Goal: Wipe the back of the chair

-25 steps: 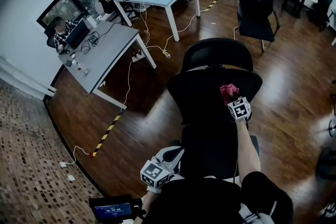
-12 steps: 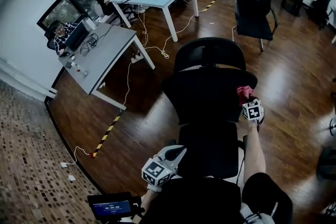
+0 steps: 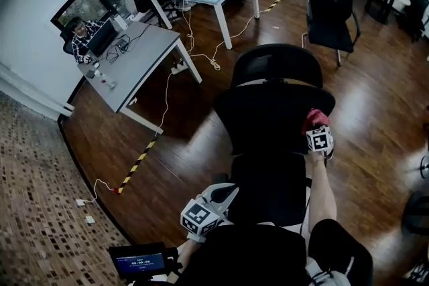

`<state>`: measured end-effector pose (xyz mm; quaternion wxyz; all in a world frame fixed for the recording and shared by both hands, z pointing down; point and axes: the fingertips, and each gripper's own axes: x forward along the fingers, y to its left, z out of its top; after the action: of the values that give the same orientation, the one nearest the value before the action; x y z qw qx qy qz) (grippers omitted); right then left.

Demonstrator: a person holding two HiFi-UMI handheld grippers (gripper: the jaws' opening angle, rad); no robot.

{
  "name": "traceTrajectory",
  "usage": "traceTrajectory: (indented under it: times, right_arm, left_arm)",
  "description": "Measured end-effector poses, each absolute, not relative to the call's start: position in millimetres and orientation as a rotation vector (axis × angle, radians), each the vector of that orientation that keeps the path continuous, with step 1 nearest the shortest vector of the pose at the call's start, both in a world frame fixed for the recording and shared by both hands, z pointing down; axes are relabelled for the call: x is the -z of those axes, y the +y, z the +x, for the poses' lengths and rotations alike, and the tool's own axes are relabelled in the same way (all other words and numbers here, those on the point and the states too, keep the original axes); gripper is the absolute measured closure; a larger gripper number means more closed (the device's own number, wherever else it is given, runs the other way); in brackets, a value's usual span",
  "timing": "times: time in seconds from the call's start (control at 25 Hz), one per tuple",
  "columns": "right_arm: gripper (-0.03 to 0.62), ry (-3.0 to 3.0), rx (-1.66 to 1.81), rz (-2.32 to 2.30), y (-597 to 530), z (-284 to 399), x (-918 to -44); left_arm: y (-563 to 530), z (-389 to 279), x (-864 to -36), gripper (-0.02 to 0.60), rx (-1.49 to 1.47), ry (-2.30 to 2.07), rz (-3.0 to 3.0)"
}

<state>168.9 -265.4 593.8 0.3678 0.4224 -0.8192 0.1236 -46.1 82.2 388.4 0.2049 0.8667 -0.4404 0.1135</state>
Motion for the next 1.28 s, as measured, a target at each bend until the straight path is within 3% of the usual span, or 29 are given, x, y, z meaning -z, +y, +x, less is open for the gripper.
traceTrajectory:
  times: [0.92, 1.28]
  right_arm:
    - [0.548, -2.298, -0.183, 0.471, -146.0, -173.6, -638.4]
    - [0.549, -2.304, -0.185, 0.440, -139.2, -187.3, -644.4]
  left_arm:
    - [149.1, -177.0, -402.3, 0.591, -0.301, -1.489, 2.215]
    - [152.2, -193.3, -402.6, 0.591, -0.312, -1.514, 2.188]
